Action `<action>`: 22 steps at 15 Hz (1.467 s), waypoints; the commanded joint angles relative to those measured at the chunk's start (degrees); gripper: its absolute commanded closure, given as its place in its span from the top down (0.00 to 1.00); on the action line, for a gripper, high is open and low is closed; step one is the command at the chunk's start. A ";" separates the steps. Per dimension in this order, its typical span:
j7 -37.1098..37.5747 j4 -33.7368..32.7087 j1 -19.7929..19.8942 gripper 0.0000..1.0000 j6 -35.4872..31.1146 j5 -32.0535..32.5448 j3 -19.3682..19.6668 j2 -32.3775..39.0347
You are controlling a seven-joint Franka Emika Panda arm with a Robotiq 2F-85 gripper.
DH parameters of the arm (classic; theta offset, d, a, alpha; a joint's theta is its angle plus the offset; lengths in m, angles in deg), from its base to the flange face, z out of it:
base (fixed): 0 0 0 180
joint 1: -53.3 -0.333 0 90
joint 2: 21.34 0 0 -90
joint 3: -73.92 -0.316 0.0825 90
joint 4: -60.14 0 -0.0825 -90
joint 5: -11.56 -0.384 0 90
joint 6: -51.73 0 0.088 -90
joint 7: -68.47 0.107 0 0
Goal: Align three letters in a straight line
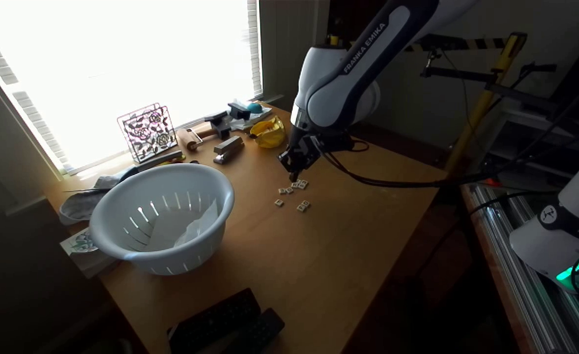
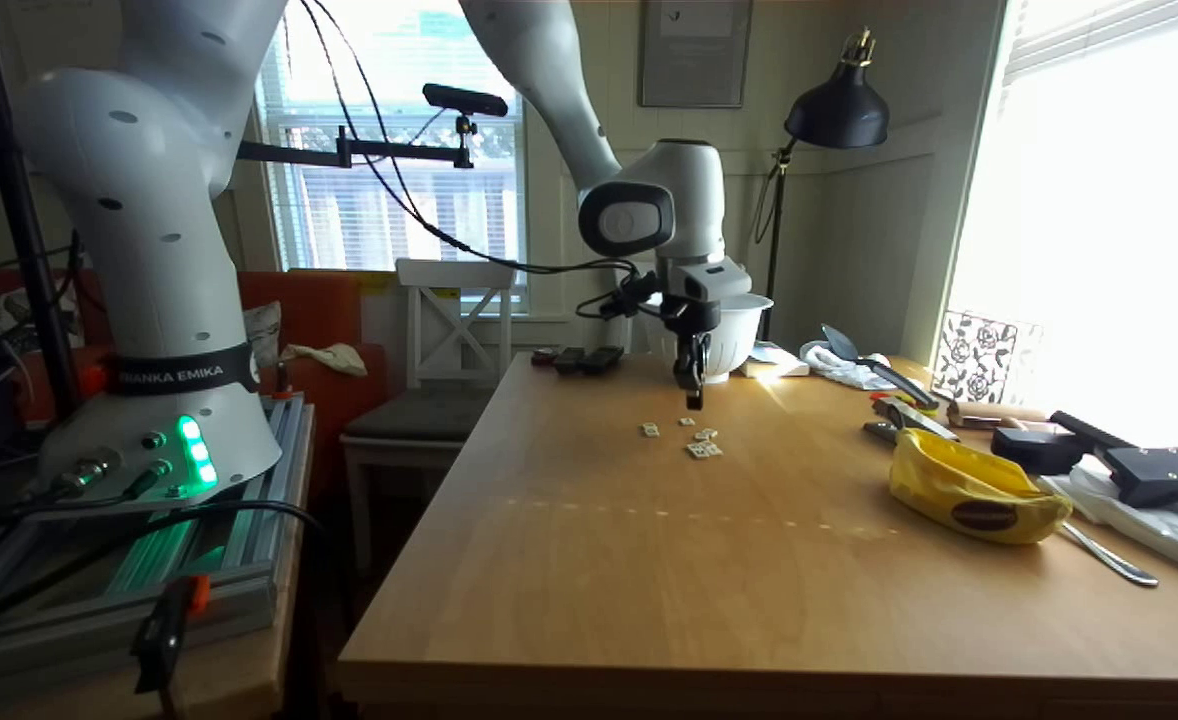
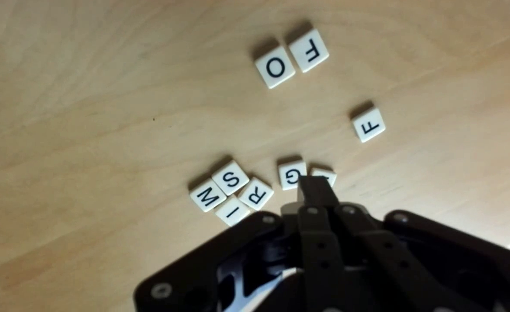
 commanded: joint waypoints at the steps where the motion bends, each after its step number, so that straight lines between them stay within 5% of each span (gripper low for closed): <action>1: -1.57 -2.77 -0.06 0.00 0.07 0.71 0.43 2.26; 22: -7.52 -7.31 0.64 0.00 1.42 1.99 -0.44 8.94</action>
